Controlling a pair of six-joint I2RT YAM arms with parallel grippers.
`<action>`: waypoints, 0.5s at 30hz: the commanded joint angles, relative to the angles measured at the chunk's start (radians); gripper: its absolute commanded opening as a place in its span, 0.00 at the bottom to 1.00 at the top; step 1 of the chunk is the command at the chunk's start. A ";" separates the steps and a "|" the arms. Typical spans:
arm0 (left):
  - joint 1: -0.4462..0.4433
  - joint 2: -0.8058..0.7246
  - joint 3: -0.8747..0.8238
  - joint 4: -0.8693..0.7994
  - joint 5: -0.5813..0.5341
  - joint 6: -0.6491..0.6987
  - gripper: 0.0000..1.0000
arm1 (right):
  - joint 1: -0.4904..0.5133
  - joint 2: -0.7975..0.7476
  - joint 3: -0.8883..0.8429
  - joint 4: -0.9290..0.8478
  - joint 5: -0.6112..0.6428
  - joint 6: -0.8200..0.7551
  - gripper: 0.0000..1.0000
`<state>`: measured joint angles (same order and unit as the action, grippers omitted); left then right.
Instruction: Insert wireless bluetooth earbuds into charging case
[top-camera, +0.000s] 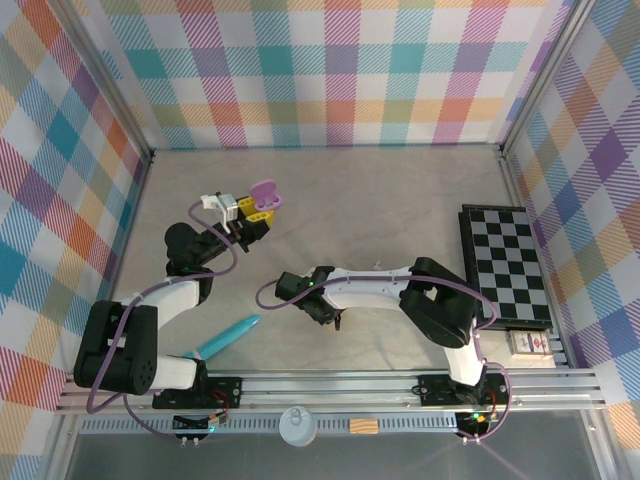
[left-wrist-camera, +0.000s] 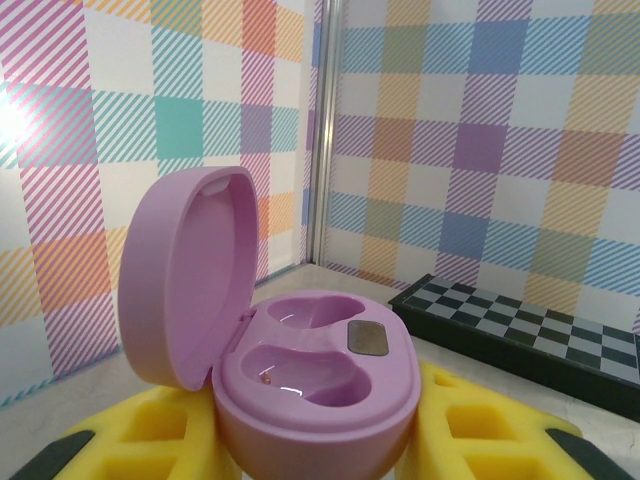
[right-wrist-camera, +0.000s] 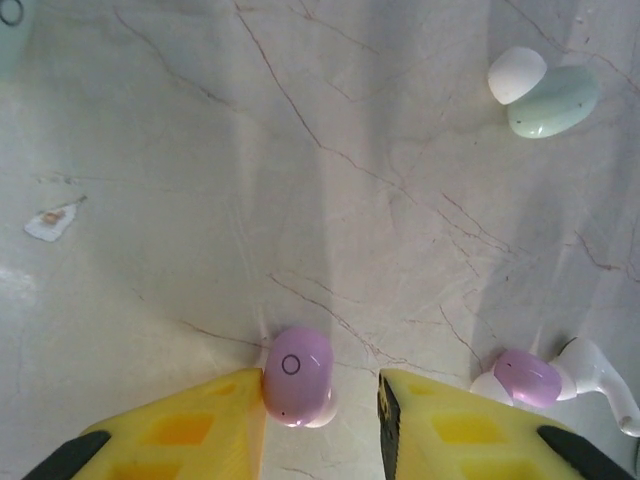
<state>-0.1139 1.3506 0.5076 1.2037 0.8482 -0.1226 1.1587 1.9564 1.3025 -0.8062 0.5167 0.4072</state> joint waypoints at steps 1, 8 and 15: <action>0.015 -0.030 0.018 0.026 0.029 0.012 0.29 | -0.002 0.025 0.029 -0.037 0.021 0.014 0.33; 0.015 -0.035 0.016 0.026 0.031 0.010 0.29 | -0.002 0.053 0.059 -0.048 0.030 0.009 0.30; 0.015 -0.035 0.016 0.028 0.035 0.009 0.29 | -0.004 0.065 0.084 -0.064 0.054 0.023 0.29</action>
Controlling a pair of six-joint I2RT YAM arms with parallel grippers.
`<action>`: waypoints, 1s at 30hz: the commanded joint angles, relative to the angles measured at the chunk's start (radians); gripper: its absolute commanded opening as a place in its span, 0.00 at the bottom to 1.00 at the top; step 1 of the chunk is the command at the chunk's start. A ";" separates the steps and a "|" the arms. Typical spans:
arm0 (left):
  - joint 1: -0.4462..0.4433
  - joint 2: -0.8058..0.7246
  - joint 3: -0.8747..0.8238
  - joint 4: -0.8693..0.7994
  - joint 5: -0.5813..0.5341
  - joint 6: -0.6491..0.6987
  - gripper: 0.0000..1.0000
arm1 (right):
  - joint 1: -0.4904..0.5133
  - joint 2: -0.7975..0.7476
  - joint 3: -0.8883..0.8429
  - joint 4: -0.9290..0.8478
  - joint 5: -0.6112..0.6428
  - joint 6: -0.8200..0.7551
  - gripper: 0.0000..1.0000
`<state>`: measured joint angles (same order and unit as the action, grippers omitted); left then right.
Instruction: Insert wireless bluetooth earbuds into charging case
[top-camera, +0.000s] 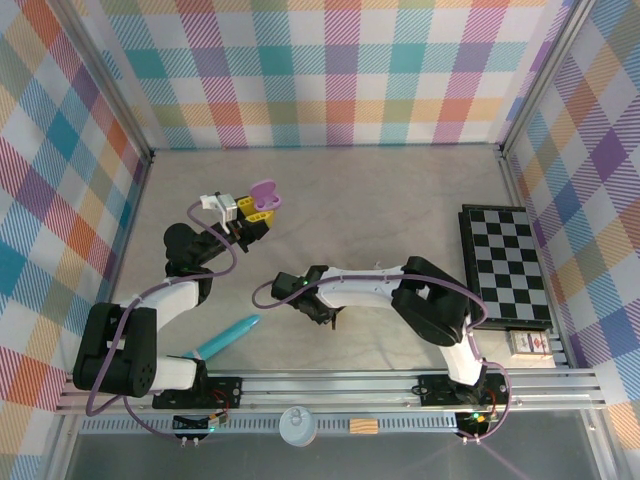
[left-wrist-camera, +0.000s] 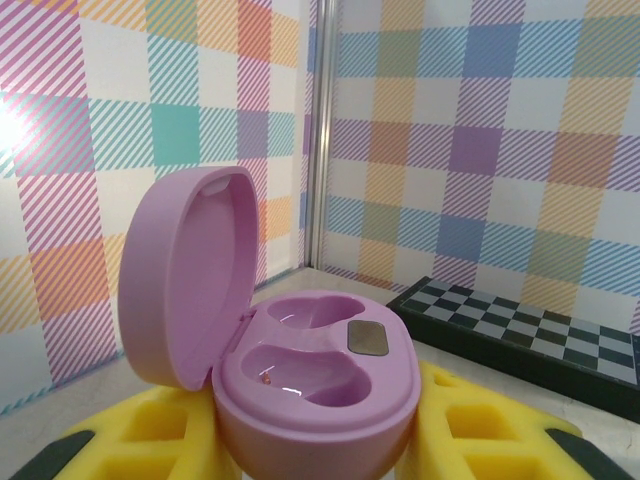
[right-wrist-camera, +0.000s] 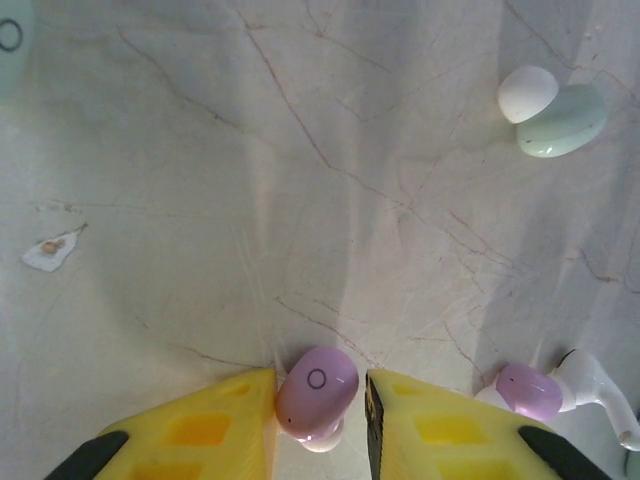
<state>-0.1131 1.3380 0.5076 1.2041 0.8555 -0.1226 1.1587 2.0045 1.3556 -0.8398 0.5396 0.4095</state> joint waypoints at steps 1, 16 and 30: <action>0.015 -0.023 0.016 0.028 0.027 0.008 0.29 | -0.006 0.016 0.033 -0.038 0.035 0.026 0.29; 0.015 -0.023 0.016 0.039 0.033 -0.001 0.29 | -0.032 0.029 0.050 -0.083 0.033 0.082 0.29; 0.014 -0.019 0.022 0.046 0.042 -0.005 0.29 | -0.075 -0.169 -0.075 0.110 -0.155 0.068 0.42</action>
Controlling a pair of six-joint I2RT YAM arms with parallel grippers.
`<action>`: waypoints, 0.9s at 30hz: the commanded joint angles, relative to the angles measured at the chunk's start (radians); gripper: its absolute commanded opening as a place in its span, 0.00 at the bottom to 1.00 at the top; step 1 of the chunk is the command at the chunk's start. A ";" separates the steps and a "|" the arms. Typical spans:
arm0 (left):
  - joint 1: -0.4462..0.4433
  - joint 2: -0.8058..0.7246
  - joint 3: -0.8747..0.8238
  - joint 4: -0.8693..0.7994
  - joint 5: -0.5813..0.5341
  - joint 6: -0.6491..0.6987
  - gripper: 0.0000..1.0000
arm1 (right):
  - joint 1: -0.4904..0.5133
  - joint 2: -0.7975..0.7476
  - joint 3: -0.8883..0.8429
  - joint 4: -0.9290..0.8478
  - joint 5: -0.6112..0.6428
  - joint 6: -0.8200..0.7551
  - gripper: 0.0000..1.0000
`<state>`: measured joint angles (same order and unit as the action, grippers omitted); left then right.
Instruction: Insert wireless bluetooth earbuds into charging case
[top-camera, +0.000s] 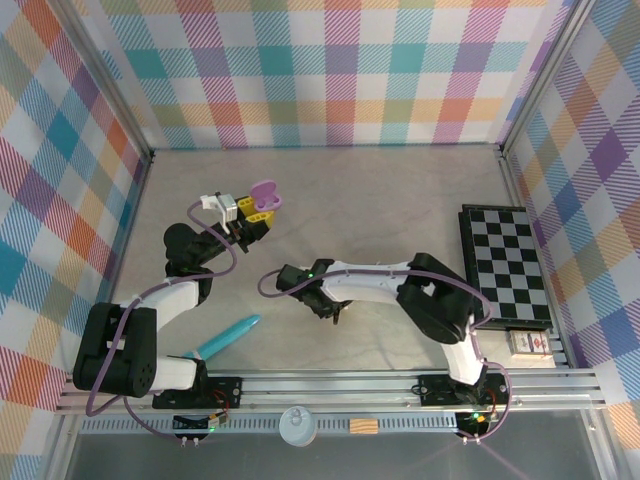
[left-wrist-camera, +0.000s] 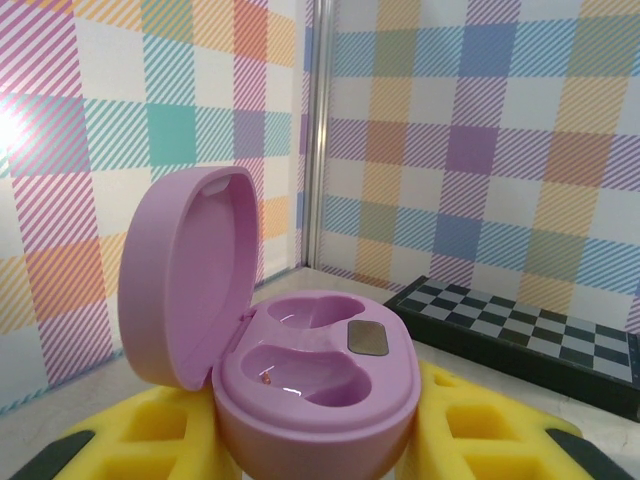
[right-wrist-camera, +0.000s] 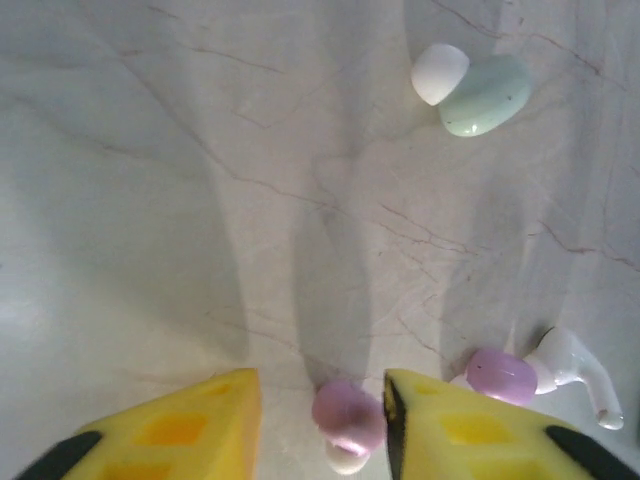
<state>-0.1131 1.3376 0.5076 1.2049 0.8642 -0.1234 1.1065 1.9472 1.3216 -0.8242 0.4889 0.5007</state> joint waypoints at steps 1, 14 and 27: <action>0.015 -0.017 0.022 0.048 0.035 -0.005 0.29 | -0.034 -0.144 -0.068 0.133 -0.149 -0.043 0.46; 0.021 -0.023 0.026 0.049 0.034 -0.007 0.29 | -0.308 -0.304 -0.367 0.517 -0.782 -0.187 0.52; 0.022 -0.047 0.033 -0.005 0.035 0.016 0.29 | -0.358 -0.227 -0.418 0.555 -0.822 -0.212 0.50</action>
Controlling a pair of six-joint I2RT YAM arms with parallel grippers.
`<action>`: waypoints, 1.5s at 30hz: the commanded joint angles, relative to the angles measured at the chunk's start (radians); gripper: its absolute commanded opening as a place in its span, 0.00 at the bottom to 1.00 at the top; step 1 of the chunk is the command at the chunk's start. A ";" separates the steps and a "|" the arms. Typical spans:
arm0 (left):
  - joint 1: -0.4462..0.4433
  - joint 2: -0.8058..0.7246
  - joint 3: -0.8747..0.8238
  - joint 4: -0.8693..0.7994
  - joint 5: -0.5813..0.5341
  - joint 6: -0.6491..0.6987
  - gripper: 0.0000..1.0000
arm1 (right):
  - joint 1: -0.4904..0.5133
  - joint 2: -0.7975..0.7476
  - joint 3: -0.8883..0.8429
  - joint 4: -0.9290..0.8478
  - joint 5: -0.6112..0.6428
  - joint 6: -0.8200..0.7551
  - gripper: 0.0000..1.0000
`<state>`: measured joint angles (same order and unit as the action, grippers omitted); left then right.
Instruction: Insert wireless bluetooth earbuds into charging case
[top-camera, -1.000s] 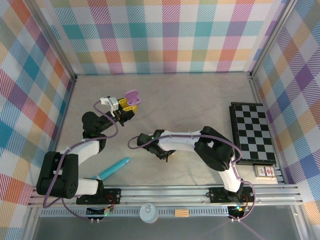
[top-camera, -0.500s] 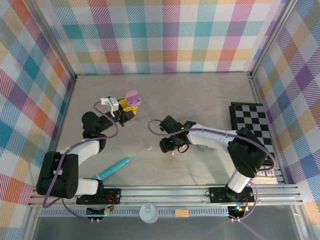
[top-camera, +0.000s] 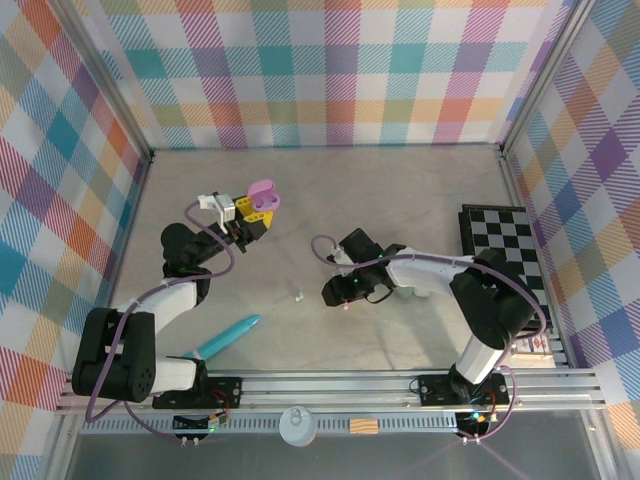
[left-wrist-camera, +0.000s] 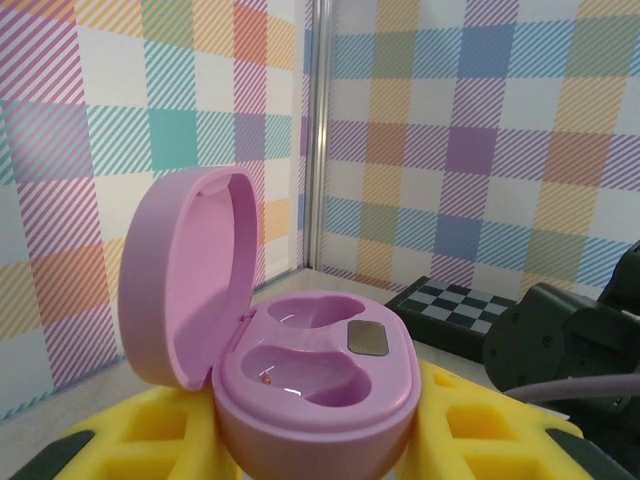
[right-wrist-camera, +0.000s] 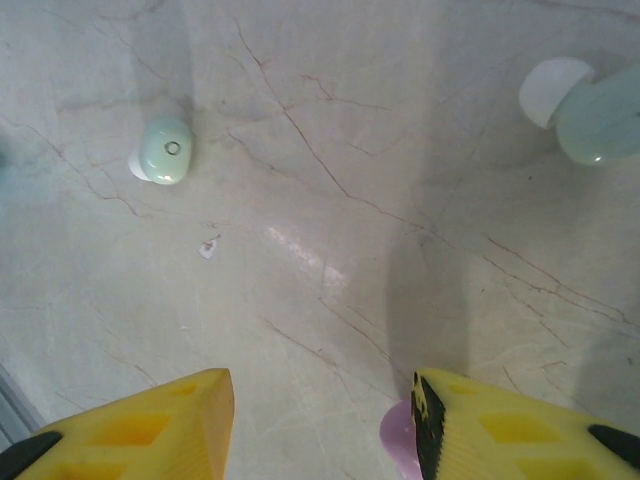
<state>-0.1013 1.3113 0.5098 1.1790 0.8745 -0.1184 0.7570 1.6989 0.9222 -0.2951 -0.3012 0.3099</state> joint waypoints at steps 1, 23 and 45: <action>0.010 -0.023 0.030 0.021 0.025 0.012 0.29 | -0.008 0.022 -0.023 0.030 -0.032 -0.022 0.50; 0.011 -0.026 0.025 0.014 0.026 0.010 0.29 | -0.038 -0.060 -0.092 0.014 -0.091 -0.032 0.49; 0.011 -0.020 0.031 0.015 0.030 0.011 0.29 | -0.038 -0.050 -0.107 -0.001 -0.086 -0.004 0.34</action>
<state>-0.1013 1.3113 0.5156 1.1778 0.8749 -0.1184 0.7258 1.6569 0.8234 -0.2680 -0.3790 0.3054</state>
